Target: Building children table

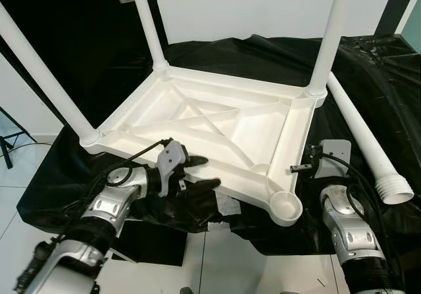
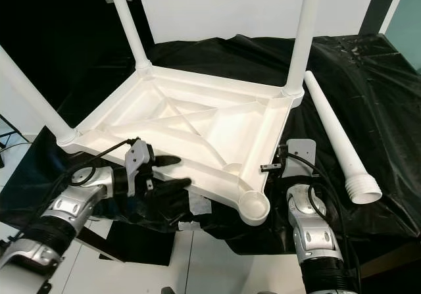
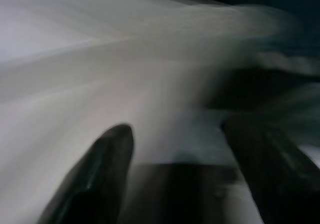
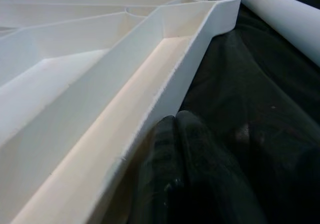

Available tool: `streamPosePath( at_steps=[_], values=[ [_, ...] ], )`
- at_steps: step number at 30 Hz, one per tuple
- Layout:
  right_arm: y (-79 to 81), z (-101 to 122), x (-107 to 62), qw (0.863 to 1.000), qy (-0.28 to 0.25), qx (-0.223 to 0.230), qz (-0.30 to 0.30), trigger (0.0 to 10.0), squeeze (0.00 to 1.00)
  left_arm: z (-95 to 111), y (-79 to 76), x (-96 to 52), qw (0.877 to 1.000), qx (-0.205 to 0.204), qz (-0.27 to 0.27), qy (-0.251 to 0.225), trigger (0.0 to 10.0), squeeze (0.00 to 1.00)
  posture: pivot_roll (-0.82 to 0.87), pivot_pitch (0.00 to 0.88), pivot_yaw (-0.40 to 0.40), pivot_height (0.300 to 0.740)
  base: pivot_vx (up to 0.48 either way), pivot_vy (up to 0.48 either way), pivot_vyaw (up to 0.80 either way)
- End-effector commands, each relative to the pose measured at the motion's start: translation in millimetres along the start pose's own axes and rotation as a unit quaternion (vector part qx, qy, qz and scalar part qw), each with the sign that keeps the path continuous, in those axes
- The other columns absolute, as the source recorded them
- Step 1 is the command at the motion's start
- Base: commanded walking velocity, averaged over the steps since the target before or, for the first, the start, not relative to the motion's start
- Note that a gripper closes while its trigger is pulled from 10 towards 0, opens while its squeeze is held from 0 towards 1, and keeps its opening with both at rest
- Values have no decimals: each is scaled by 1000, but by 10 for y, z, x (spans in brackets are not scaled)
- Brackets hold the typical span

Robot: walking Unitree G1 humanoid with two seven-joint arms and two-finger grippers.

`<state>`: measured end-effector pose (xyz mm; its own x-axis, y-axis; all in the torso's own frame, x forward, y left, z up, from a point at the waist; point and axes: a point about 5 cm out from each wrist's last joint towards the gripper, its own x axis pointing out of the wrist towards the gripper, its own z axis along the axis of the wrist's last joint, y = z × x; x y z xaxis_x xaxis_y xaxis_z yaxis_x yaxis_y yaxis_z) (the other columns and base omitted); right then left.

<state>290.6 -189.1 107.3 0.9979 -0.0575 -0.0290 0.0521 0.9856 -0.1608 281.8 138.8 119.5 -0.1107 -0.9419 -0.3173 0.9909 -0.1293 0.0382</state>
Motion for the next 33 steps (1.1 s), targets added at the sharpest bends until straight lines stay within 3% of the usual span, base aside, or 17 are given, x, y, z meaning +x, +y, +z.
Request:
streamPosePath(
  at_steps=[1,6,13,15,18,23,29,33],
  values=[
    [27,-8,-2,1000,7,6,5,10000,0,-24,-171,33,993,5,-118,13,10000,0,-160,0,71,740,0,0,0],
    [47,-4,2,1000,9,11,4,10000,0,-177,-236,147,987,33,-141,66,10000,0,-162,0,76,740,0,0,0],
    [65,2,5,1000,9,13,5,10000,0,-149,-197,261,989,54,-126,53,10000,0,-164,0,77,740,0,0,0],
    [70,4,5,1000,9,14,5,10000,0,-47,-144,301,991,64,-112,23,10000,0,-166,0,78,740,0,0,0],
    [70,5,4,1000,9,14,5,10000,0,5,-107,284,992,69,-102,11,10000,0,-167,0,79,740,0,0,0],
    [84,-7,-6,1000,13,14,7,10000,0,156,46,137,993,90,-75,-19,10000,0,-168,0,79,740,0,0,0],
    [99,-17,-13,1000,15,15,10,10000,0,185,124,131,993,103,-49,-24,10000,0,-168,0,81,740,0,0,0],
    [125,-19,-16,1000,16,17,13,10000,0,148,277,213,992,126,15,3,10000,0,-172,0,86,740,0,0,0]
  ],
)
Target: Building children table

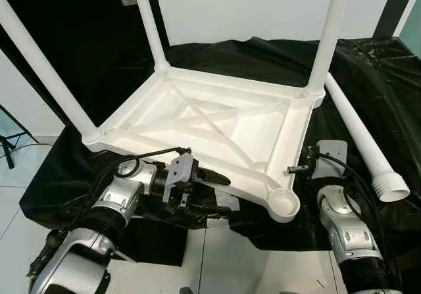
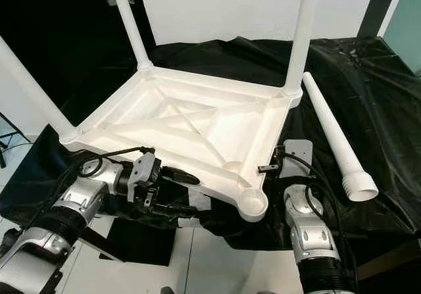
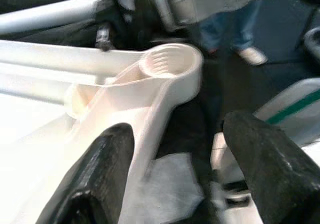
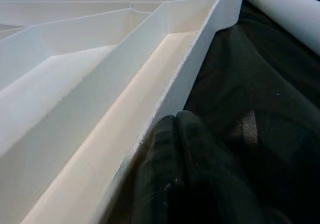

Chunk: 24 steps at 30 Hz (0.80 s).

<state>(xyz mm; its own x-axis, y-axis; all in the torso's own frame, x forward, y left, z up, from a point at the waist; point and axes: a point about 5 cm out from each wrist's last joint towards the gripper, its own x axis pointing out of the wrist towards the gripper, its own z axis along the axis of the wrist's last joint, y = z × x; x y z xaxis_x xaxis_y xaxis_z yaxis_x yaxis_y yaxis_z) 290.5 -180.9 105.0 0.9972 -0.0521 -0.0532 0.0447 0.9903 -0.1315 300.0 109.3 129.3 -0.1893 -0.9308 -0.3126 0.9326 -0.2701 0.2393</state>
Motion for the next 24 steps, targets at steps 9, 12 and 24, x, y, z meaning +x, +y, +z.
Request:
streamPosePath(
  at_steps=[9,12,24],
  values=[
    [64,-4,-24,1000,3,7,8,10000,0,-58,178,83,994,17,98,47,10000,0,-187,0,94,740,0,0,0],
    [70,-9,-33,1000,4,8,8,10000,0,-65,221,88,992,17,114,57,10000,0,-187,0,95,740,0,0,0],
    [107,-2,-22,1000,4,9,13,10000,0,-101,393,127,979,20,182,94,10000,0,-180,0,94,740,0,0,0]
  ],
)
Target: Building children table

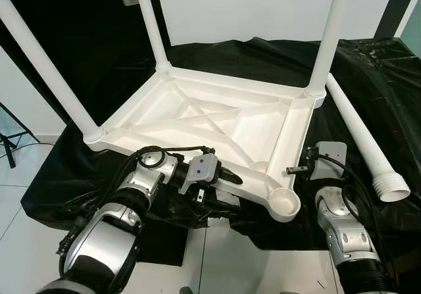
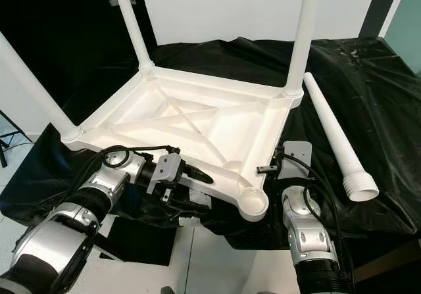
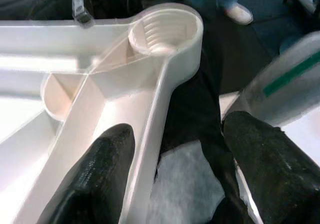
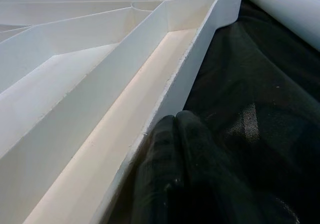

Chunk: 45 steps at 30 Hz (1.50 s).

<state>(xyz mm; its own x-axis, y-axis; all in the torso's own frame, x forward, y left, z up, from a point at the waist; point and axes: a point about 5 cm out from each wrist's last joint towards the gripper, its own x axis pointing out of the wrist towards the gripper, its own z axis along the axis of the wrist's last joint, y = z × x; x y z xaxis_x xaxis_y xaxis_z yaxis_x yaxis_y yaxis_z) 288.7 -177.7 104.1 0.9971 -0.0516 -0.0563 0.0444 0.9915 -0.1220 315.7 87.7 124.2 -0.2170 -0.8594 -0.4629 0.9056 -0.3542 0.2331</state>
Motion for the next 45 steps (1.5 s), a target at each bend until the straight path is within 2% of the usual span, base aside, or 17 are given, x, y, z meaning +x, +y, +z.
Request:
streamPosePath(
  at_steps=[1,3,4,6,10,11,12,13,17,21,26,31,35,36,38,44,45],
  values=[
    [74,2,-3,1000,3,5,12,10000,0,-74,193,-66,975,-12,222,25,10000,0,-180,0,94,740,0,0,0],
    [80,4,-3,1000,2,5,13,10000,0,-178,227,-66,964,-22,247,96,10000,0,-182,0,95,740,0,0,0],
    [80,4,-3,1000,2,5,13,10000,0,-178,227,-66,964,-22,247,96,10000,0,-182,0,95,740,0,0,0],
    [86,7,-4,1000,2,5,13,10000,0,-301,224,-76,951,-30,254,172,10000,0,-184,0,97,740,0,0,0],
    [88,9,-7,1000,1,6,12,10000,0,-341,208,-71,949,-36,248,191,10000,0,-186,0,99,740,0,0,0],
    [89,11,-11,1000,1,6,12,10000,0,-368,177,-45,952,-49,230,195,4784,0,-189,0,102,740,0,0,0],
    [89,11,-11,1000,1,6,12,10000,0,-368,177,-45,952,-49,230,195,4784,0,-189,0,102,740,0,0,0],
    [90,12,-17,1000,0,7,12,10000,0,-374,140,-7,959,-65,207,185,0,0,-192,0,104,740,0,0,0],
    [88,9,-31,1000,1,8,10,10000,0,-341,100,68,970,-89,173,143,0,0,-193,0,106,740,0,0,0],
    [84,6,-36,1000,1,8,9,10000,0,-320,100,101,973,-99,167,125,0,0,-197,0,105,740,0,0,0],
    [51,13,-41,1000,0,6,5,10000,0,-335,148,254,956,-159,222,104,0,0,-201,0,107,740,0,0,0],
    [48,17,-40,1000,-1,6,4,10000,0,-337,164,287,951,-168,239,103,0,0,-201,0,108,740,0,0,0],
    [59,29,-38,1000,-2,6,5,10000,0,-336,202,357,934,-198,281,94,0,0,-199,0,108,740,0,0,0],
    [76,56,-33,1000,-5,7,8,10000,0,-326,218,456,918,-227,317,74,0,0,-198,0,109,740,0,0,0],
    [80,75,-30,1000,-7,7,7,10000,0,-323,216,484,914,-233,326,68,0,0,-198,0,109,740,0,0,0],
    [49,433,-23,996,-77,-34,-16,10000,0,-333,171,545,910,-245,330,55,0,0,-198,0,112,740,0,0,0],
    [25,609,-28,993,-110,-42,-30,10000,0,-342,150,560,910,-247,328,54,0,0,-202,0,111,740,0,0,0]
  ],
)
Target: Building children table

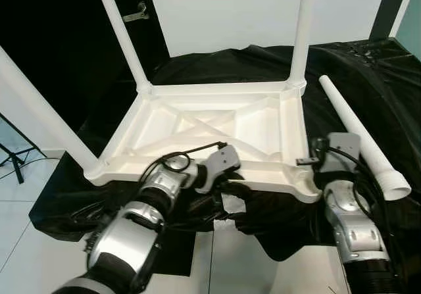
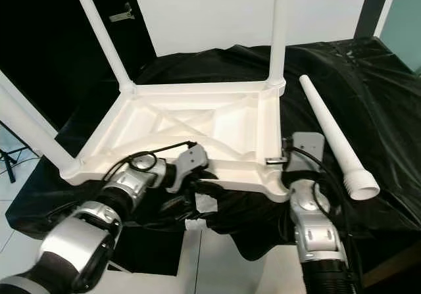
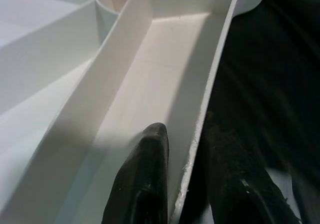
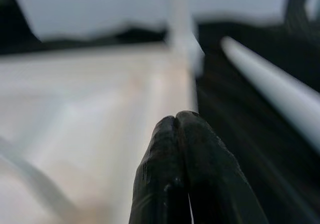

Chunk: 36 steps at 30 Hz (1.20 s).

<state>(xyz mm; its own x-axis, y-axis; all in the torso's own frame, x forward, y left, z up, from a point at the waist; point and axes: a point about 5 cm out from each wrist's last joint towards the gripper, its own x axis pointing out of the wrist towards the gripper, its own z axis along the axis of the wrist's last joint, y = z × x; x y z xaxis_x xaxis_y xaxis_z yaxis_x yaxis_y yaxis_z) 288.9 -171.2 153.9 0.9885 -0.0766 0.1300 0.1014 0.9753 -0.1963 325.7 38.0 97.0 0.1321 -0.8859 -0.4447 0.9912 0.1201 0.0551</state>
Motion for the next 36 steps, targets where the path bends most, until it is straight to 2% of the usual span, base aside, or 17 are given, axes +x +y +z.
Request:
streamPosePath(
  at_steps=[1,2,5,7,10,13,16,22,27,28,30,32,33,34,36],
  values=[
    [-17,258,40,999,-49,-5,-16,10000,0,-275,13,43,985,-63,160,18,0,0,-202,0,111,740,0,0,0],
    [-17,258,40,999,-49,-5,-16,10000,0,-275,13,43,985,-63,160,18,0,0,-202,0,111,740,0,0,0],
    [-79,540,45,994,-101,-15,-44,10000,0,-302,-61,88,987,-62,145,18,0,0,-205,0,105,740,0,0,0],
    [-86,565,37,993,-107,-16,-49,10000,0,-300,-78,103,988,-63,141,16,0,0,-207,0,103,740,0,0,0],
    [-110,486,9,994,-94,-20,-59,10000,0,-285,-93,125,988,-64,138,11,0,0,-207,0,100,740,0,0,0],
    [-181,274,-55,995,-45,2,-89,10000,0,-254,-97,146,988,-68,138,4,0,0,-208,0,95,740,0,0,0],
    [-240,173,-98,993,-18,16,-112,10000,0,-227,-101,162,987,-74,140,-4,0,0,-210,0,97,740,0,0,0],
    [-420,204,-76,987,-3,23,-156,10000,0,-108,-197,278,986,-98,128,-39,0,0,-217,0,103,740,0,0,0],
    [-463,233,-38,986,-3,24,-164,10000,0,-70,-260,326,987,-100,114,-47,0,0,-213,0,99,740,0,0,0],
    [-469,234,-34,986,-3,24,-165,10000,0,-65,-268,333,987,-102,112,-49,0,137,-213,0,99,740,0,0,0],
    [-481,230,-14,985,1,23,-168,10000,0,-41,-285,356,987,-104,111,-55,0,153,-209,0,95,740,0,0,0],
    [-485,224,3,986,6,22,-168,10000,0,-52,-297,371,988,-93,116,-48,3373,51,-207,0,91,740,0,0,0],
    [-485,224,3,986,6,22,-168,10000,0,-52,-297,371,988,-93,116,-48,3373,51,-207,0,91,740,0,0,0],
    [-485,218,9,986,9,21,-166,10000,0,-76,-304,367,989,-82,118,-39,7647,0,-205,0,88,740,0,0,0],
    [-486,213,15,986,14,19,-164,10000,0,-99,-315,358,990,-72,121,-29,7647,0,-205,0,88,740,0,0,0]
  ],
)
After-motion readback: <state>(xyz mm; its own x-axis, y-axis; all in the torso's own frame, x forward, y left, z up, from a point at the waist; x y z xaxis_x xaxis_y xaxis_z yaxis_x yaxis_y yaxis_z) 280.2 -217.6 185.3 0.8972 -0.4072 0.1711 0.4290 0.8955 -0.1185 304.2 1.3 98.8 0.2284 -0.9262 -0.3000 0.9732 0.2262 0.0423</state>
